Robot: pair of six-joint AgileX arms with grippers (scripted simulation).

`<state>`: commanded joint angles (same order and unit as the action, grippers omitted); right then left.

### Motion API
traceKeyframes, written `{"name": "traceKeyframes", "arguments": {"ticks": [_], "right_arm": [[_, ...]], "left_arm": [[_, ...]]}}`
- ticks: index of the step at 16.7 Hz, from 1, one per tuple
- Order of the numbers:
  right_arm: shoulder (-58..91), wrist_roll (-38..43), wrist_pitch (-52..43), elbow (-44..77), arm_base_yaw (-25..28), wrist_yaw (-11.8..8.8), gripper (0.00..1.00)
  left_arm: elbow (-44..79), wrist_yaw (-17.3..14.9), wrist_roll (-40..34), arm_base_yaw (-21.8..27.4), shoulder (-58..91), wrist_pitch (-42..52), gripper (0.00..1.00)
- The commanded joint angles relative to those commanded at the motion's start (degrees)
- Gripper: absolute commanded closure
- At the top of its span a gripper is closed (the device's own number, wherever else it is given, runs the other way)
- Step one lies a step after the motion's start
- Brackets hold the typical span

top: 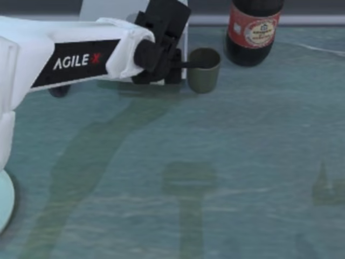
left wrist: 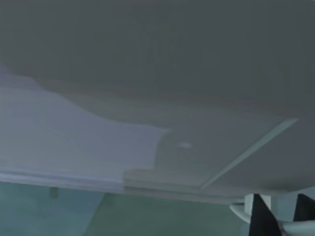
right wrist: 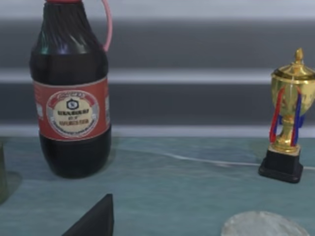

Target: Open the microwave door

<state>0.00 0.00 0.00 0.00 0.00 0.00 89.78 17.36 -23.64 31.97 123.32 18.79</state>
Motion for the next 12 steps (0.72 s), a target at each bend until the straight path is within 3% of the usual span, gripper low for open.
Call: {"name": "traceKeyframes", "arguments": {"ticks": [12], "right_arm": [[0.00,0.00,0.00,0.00,0.00,0.00,0.00]], "left_arm": [[-2.39,-1.62,1.87,-0.19,-1.72,-1.74,1.00]]}}
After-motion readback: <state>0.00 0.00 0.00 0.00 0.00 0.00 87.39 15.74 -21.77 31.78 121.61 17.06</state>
